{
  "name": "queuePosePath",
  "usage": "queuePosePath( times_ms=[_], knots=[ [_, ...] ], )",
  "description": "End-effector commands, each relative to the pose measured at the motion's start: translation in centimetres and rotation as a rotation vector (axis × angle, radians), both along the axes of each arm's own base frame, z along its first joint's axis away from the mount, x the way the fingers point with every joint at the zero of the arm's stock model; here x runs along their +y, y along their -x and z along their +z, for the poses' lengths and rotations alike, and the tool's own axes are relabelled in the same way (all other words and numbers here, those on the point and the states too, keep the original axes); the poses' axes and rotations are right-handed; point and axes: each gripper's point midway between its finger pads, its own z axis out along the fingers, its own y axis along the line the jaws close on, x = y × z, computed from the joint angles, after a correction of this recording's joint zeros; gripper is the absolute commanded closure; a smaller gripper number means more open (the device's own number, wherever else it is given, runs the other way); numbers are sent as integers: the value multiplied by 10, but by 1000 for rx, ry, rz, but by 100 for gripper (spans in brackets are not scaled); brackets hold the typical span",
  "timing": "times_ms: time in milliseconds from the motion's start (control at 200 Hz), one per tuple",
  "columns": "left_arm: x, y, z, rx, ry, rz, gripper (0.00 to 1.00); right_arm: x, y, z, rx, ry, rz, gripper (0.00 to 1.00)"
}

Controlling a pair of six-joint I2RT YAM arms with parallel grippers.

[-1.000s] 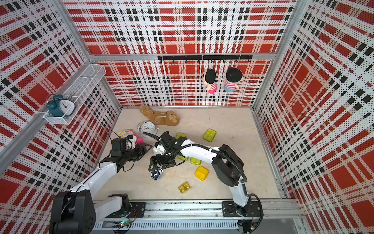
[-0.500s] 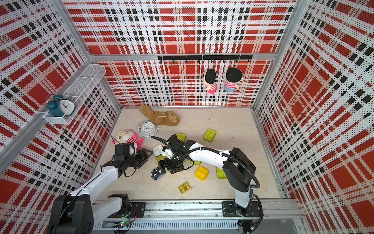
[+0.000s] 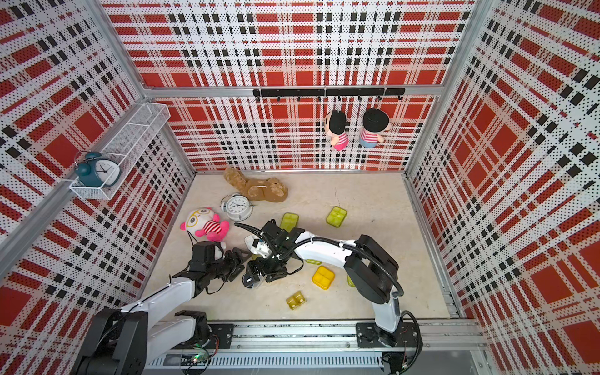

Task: Close pillboxes
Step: Close the lid on the pillbox.

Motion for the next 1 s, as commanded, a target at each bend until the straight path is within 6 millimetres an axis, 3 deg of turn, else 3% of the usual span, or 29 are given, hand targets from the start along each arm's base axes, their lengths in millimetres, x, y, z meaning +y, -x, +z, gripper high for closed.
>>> queuePosePath(
  times_ms=[0,366,711,997],
  knots=[
    [-4,8,-3,12,21,22,26,15,-2,7,-17,-51,19,3],
    [-20,30,-5,12,156,76,28,28,-7,6,-27,-85,28,1],
    [-21,27,0,-4,193,98,30,26,-2,-6,-11,-88,26,0],
    [-20,29,-9,40,173,90,33,35,-1,-10,-21,-155,38,0]
  ],
)
